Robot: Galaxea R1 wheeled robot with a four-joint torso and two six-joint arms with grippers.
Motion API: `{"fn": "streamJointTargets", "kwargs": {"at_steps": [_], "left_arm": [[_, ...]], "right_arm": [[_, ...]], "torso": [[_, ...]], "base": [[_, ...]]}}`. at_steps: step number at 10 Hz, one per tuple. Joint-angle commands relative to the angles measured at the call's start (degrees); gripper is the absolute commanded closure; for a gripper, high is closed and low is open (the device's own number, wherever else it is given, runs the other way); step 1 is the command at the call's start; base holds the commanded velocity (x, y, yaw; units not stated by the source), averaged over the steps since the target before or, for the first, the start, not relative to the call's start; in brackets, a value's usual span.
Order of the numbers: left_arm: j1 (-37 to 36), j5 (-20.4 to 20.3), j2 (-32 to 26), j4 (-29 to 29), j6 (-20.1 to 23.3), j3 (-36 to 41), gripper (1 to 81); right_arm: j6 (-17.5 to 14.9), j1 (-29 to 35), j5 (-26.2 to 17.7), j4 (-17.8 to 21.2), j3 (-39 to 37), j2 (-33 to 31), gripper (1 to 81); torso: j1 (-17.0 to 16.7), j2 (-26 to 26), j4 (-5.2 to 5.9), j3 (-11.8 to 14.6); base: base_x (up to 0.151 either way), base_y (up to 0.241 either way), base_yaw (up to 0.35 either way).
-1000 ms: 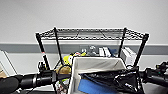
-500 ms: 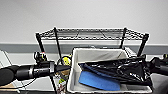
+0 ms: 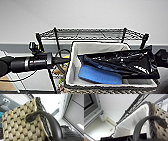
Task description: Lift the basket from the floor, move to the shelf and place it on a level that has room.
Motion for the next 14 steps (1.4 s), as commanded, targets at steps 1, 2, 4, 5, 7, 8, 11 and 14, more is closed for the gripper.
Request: {"fn": "streamJointTargets", "kwargs": {"at_steps": [1, 2, 4, 5, 7, 8, 11, 14], "left_arm": [[-12.12, -4.30, 1.23, 0.39, -3.82, -3.17, 81.1], [-14.24, -3.07, 2.28, 0.39, -5.57, -4.57, 81.1], [-17.67, -1.40, 3.77, 0.31, -8.21, -7.39, 81.1], [-19.17, -1.13, 4.13, 0.30, -9.10, -8.28, 81.1], [-23.03, -0.08, 5.88, 0.21, -12.07, -10.56, 81.1], [-25.14, 0.19, 6.67, 0.13, -13.31, -11.17, 81.1], [-29.63, 0.63, 7.82, -0.05, -17.01, -13.11, 81.1], [-31.74, 0.72, 10.19, -0.14, -18.68, -16.70, 81.1]], "right_arm": [[5.28, 12.67, -3.35, 1.20, -2.80, 0.82, 81.1], [7.21, 15.23, -4.92, 1.11, -3.76, 1.34, 81.1], [9.24, 19.01, -6.44, 1.11, -6.32, 2.40, 81.1], [9.86, 20.25, -7.32, 1.20, -7.55, 3.19, 81.1], [12.04, 24.37, -8.10, 1.20, -9.74, 5.47, 81.1], [13.36, 26.65, -8.28, 1.28, -10.44, 6.26, 81.1], [16.80, 31.85, -9.86, 1.37, -12.82, 7.85, 81.1], [18.03, 33.78, -10.22, 1.63, -16.77, 11.18, 81.1]], "torso": [[0.00, 0.00, 0.00, 0.00], [0.00, 0.00, 0.00, 0.00], [0.00, 0.00, 0.00, 0.00], [0.00, 0.00, 0.00, 0.00], [0.00, 0.00, 0.00, 0.00], [0.00, 0.00, 0.00, 0.00], [0.00, 0.00, 0.00, 0.00], [0.00, 0.00, 0.00, 0.00]], "base": [[0.000, 0.000, 0.000], [0.000, 0.000, 0.000], [0.000, 0.000, 0.000], [0.000, 0.000, 0.000], [0.000, 0.000, 0.000], [0.000, 0.000, 0.000], [0.000, 0.000, 0.000], [0.000, 0.000, 0.000]]}}
